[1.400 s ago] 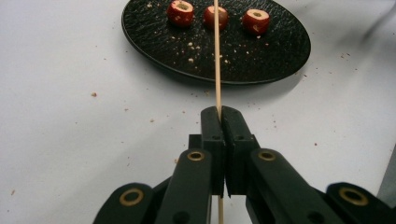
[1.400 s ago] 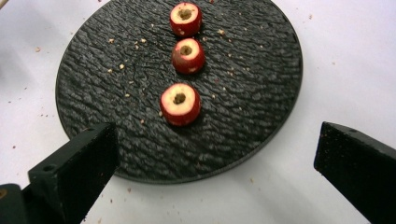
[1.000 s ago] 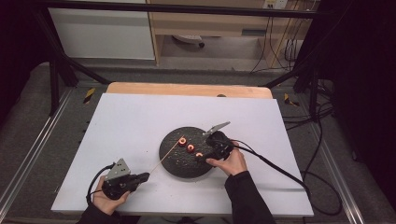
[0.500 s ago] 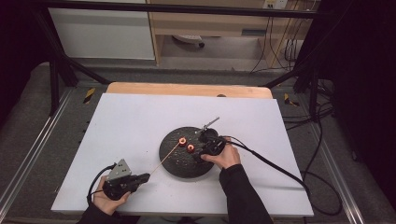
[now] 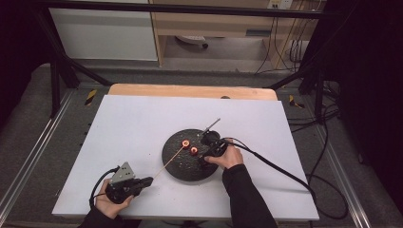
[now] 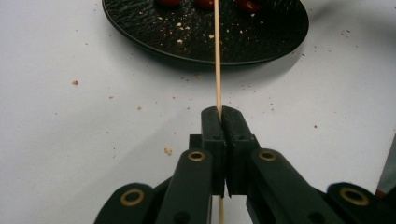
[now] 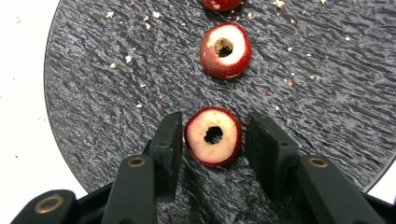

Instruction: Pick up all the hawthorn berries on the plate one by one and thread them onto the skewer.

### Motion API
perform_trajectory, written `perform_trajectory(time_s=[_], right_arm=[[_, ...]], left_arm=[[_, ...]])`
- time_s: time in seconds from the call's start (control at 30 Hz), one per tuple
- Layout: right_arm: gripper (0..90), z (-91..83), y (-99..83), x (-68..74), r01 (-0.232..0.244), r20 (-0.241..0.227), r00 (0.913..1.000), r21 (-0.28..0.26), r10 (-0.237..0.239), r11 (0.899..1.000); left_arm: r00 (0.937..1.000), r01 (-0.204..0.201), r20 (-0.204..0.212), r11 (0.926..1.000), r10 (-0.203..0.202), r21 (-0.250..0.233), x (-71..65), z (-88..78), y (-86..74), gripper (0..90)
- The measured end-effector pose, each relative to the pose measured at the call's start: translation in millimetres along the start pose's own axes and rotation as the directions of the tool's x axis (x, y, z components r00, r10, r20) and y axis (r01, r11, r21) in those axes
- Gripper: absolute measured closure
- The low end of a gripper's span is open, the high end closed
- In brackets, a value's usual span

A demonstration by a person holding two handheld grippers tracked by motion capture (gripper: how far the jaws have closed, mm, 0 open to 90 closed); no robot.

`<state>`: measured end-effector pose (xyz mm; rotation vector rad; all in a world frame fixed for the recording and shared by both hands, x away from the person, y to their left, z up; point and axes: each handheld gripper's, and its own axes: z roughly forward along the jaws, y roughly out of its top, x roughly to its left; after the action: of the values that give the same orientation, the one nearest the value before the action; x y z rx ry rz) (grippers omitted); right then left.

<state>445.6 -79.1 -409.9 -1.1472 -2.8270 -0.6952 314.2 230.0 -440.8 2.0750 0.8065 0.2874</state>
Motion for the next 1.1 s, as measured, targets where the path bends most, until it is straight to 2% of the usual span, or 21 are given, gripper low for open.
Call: perform_trajectory(time_s=[0.37,0.43,0.63,0.77,0.8,0.87,1.0,1.1], right_arm=[[60.3,0.9,1.7,-2.8,-0.033,-0.017,0.9993,0.018,0.034,0.999],[60.4,-1.2,1.7,-2.6,-0.039,-0.021,0.9990,0.003,0.039,0.999],[60.5,-15.0,0.7,-0.6,-0.069,-0.037,0.9972,-0.087,0.065,0.994],[60.5,-21.8,-1.0,2.6,-0.088,-0.041,0.9957,-0.145,0.083,0.986],[60.6,-24.4,-2.1,4.6,-0.094,-0.045,0.9952,-0.176,0.087,0.980],[60.6,-25.0,-2.7,5.1,-0.093,-0.048,0.9952,-0.188,0.085,0.978],[60.7,-27.7,-7.7,7.0,-0.119,-0.059,0.9924,-0.252,0.108,0.960],[60.7,-28.6,-13.0,6.5,-0.136,-0.070,0.9903,-0.305,0.120,0.943]], left_arm=[[1.0000,-0.005,-0.001,1.0000,0.005,0.001,-0.5,0.4,0.2,88.1],[1.0000,-0.006,-0.002,1.0000,0.006,0.000,-0.7,0.5,0.2,88.1],[1.0000,-0.005,-0.007,1.0000,0.005,-0.006,-1.5,0.5,0.1,88.0],[1.0000,-0.003,-0.009,1.0000,0.003,-0.008,-1.6,0.5,0.0,88.0],[0.9999,-0.003,-0.010,1.0000,0.003,-0.009,-1.7,0.6,0.0,88.0],[0.9999,-0.001,-0.011,0.9999,0.001,-0.010,-1.8,0.5,0.0,88.0],[0.9999,0.002,-0.015,0.9999,-0.002,-0.013,-2.2,0.8,-0.1,88.0],[0.9998,0.001,-0.018,0.9999,-0.001,-0.013,-3.1,1.4,-0.1,88.0]])
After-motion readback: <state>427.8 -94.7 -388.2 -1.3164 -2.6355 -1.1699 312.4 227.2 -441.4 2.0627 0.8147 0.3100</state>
